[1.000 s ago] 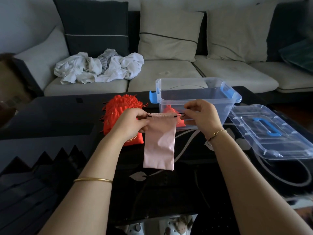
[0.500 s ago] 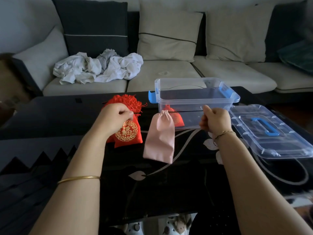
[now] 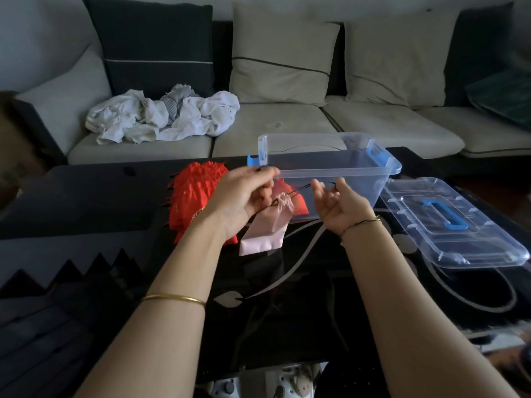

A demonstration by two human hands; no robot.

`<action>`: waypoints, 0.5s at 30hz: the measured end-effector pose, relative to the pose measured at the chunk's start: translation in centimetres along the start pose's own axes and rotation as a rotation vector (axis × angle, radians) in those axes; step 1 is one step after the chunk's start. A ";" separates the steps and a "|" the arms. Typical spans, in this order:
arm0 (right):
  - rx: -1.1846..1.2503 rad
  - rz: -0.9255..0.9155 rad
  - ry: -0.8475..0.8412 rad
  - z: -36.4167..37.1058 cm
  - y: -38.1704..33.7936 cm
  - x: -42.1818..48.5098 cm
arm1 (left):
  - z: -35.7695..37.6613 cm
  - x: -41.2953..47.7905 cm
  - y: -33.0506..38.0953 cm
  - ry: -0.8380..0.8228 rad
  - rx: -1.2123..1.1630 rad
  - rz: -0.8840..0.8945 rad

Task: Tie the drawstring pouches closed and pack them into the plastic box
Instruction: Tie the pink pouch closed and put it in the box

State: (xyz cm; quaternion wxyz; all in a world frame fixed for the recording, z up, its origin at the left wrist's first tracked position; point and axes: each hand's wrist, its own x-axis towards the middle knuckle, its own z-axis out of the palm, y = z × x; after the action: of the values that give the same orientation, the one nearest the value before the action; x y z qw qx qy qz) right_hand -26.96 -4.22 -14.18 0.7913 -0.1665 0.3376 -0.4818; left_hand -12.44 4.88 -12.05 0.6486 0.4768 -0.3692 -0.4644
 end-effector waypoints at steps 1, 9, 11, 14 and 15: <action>-0.034 -0.044 -0.022 0.4 -0.1 -0.4 | -0.1 -0.1 -0.3 -0.023 0.139 -0.017; -0.618 -0.400 -0.255 3.5 1.1 -3.4 | 0.4 -0.6 -1.2 -0.075 0.680 0.013; -0.704 -0.352 -0.241 3.6 1.4 -3.0 | 0.2 -0.5 -1.3 -0.053 0.600 -0.018; -1.008 -0.316 -0.160 2.8 1.4 -2.0 | 0.0 -0.4 -1.4 -0.008 0.458 -0.083; -1.068 -0.295 -0.172 2.5 1.5 -1.9 | -0.1 -0.3 -1.4 0.011 0.414 -0.097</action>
State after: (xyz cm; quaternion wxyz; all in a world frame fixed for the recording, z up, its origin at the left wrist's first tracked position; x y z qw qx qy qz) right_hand -24.81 -2.02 -12.52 0.5461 -0.6283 0.4420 -0.3342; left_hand -12.79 5.06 -13.40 0.5156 0.6195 -0.4298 -0.4070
